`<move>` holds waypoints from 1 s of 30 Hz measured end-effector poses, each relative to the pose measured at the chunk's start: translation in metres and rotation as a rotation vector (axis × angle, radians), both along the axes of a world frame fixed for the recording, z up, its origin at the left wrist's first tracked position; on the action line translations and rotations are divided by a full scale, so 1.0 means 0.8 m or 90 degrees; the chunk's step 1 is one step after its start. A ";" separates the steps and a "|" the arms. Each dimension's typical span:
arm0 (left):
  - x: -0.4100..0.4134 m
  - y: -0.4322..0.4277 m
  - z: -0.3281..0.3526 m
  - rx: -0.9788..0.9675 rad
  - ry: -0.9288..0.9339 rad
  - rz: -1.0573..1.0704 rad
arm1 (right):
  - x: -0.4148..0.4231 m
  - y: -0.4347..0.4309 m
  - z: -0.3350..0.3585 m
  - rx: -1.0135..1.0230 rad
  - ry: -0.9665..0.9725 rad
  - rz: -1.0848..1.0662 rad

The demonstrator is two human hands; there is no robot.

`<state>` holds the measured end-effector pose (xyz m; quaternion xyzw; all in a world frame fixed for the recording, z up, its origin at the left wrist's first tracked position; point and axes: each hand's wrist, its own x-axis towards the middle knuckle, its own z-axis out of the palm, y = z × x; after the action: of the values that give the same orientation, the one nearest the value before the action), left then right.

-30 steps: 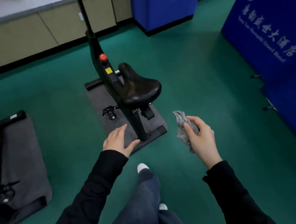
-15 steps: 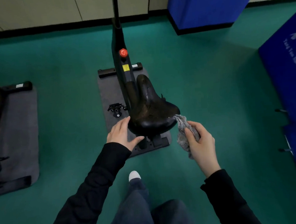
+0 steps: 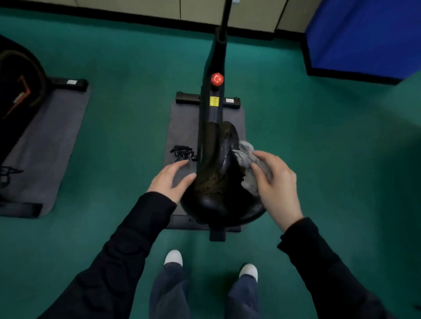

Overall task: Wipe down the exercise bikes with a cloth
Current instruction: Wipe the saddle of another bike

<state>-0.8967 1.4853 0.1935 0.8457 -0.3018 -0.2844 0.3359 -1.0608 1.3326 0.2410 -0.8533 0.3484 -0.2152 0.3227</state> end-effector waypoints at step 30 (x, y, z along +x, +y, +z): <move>0.018 -0.030 -0.071 -0.273 0.370 0.060 | 0.164 -0.117 -0.056 -0.081 0.144 0.357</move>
<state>-0.8825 1.4614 0.1367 0.6529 -0.2075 -0.4274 0.5899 -0.9294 1.2390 0.1960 -0.9533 0.1186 -0.0426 0.2745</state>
